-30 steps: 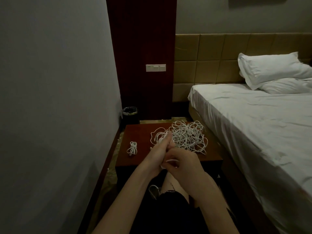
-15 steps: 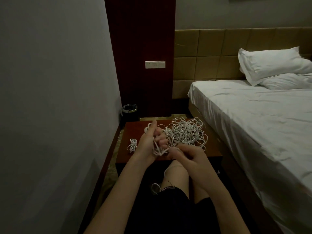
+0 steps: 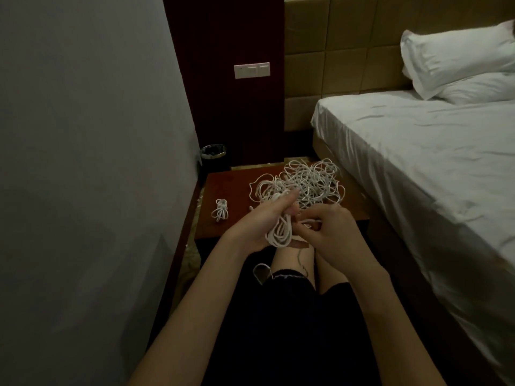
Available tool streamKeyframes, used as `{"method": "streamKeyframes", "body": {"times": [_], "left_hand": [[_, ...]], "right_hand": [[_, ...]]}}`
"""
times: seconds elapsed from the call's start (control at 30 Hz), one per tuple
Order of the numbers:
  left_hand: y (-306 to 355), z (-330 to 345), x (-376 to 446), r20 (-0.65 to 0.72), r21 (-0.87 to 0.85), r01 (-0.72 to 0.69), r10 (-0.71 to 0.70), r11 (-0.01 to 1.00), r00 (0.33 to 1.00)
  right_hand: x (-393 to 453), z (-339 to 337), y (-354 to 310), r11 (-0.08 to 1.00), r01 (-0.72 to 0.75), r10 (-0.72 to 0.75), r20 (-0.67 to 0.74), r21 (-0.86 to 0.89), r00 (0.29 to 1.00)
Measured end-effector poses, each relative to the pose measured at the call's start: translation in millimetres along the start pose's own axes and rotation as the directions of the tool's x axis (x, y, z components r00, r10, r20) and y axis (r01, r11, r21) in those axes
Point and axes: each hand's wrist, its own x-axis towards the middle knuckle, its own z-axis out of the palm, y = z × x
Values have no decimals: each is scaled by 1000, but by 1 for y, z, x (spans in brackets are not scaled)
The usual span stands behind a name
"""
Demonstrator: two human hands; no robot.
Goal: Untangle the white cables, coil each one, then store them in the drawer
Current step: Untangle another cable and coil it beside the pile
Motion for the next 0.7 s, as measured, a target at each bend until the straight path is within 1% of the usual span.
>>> {"method": "streamKeyframes", "body": {"times": [0.07, 0.1, 0.17, 0.2, 0.27, 0.33, 0.4, 0.5, 0.57, 0.6, 0.63, 0.7], "left_hand": [[0, 2, 0, -75, 136, 17, -7, 990, 997], [0, 3, 1, -101, 212, 4, 18, 977, 995], [2, 4, 1, -106, 330, -31, 70, 943, 992], [3, 2, 1, -109, 346, -40, 82, 937, 991], [6, -7, -2, -112, 326, -39, 80, 944, 990], [8, -18, -4, -73, 295, -22, 45, 955, 996], [7, -21, -7, -14, 290, 13, -9, 957, 1000], [2, -14, -9, 94, 315, 53, -87, 948, 992], [-2, -10, -7, 125, 229, 29, -59, 973, 990], [-2, -10, -5, 113, 142, 5, -22, 990, 993], [-1, -11, -4, 73, 49, -23, 20, 999, 997], [1, -15, -2, -71, -70, -125, 120, 990, 990]], "right_hand": [[0, 2, -1, 1000, 7, -7, 6, 10, 1000], [0, 5, -1, 1000, 7, -7, 10, 25, 1000], [0, 9, 2, 995, -31, 30, 19, 90, 999], [1, 7, 5, 986, -64, 61, 29, 154, 998], [2, -1, 12, 945, -114, 106, 41, 305, 993], [2, -12, 16, 926, -101, 92, 42, 363, 995], [2, -14, 15, 935, -70, 70, 14, 348, 997], [2, -7, 6, 950, -15, 46, -94, 312, 995], [3, 0, 2, 957, 1, 50, -168, 291, 985], [4, 2, 3, 953, -3, 64, -193, 303, 979], [5, 3, 3, 941, -11, 83, -201, 339, 976], [6, 5, 2, 896, -27, 118, -180, 443, 977]]}}
